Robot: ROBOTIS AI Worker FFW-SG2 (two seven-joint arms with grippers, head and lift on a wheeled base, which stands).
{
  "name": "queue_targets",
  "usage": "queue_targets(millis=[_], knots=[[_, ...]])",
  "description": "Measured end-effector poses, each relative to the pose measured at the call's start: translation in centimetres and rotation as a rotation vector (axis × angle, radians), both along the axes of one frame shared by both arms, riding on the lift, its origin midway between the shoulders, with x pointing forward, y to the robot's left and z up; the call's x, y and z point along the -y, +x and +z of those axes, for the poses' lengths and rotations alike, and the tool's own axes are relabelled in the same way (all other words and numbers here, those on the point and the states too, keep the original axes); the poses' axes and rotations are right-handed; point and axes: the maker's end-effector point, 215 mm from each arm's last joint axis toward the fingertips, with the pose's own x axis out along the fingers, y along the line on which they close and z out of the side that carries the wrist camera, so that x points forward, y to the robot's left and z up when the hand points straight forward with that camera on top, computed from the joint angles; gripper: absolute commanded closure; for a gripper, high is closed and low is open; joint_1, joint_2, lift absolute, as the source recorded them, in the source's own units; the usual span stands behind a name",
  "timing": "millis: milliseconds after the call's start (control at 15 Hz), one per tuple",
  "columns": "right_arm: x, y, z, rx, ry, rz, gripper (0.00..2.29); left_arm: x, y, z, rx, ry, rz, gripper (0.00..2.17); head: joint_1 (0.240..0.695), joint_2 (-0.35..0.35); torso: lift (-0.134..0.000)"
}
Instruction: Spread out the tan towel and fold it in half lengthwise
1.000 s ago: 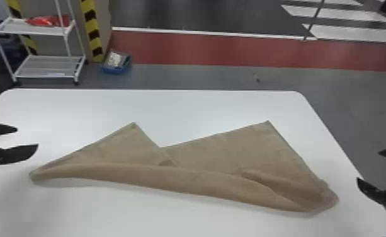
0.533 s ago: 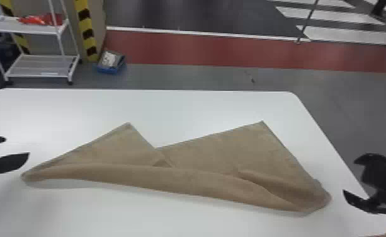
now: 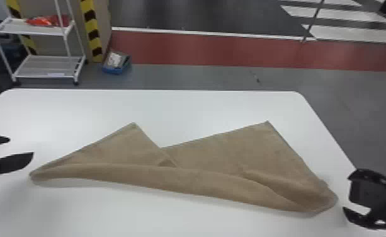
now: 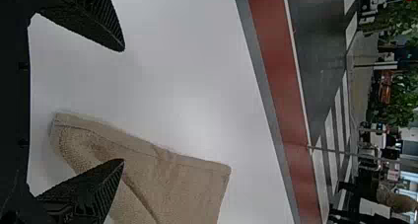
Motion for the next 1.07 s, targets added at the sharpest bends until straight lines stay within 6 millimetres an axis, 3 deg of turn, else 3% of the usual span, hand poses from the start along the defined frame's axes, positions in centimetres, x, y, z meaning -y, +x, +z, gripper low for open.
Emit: queue_targets(millis=[333,533,667,867,1067], knots=[[-0.9,0.6,-1.0,-0.041,0.023,-0.006,0.72,-0.2,0.0,0.3,0.001,0.005,0.004,0.08,0.695,-0.117,-0.123],[-1.7,1.1,-1.0,-0.054,0.053,-0.014,1.35,-0.6,0.1,0.5,0.004,0.009,0.010,0.08,0.695,-0.098,-0.123],[-2.3,1.0,-1.3,-0.069,0.072,-0.014,1.65,-0.7,0.0,0.6,0.005,0.009,0.012,0.08,0.695,-0.091,-0.123],[-2.9,0.9,-1.4,-0.071,0.095,-0.018,1.66,-0.6,0.1,0.9,0.011,0.005,0.007,0.08,0.695,-0.083,-0.123],[-3.1,1.5,-0.1,-0.034,0.150,-0.052,1.66,0.1,0.7,3.6,0.067,-0.008,-0.010,0.08,0.695,-0.086,-0.123]])
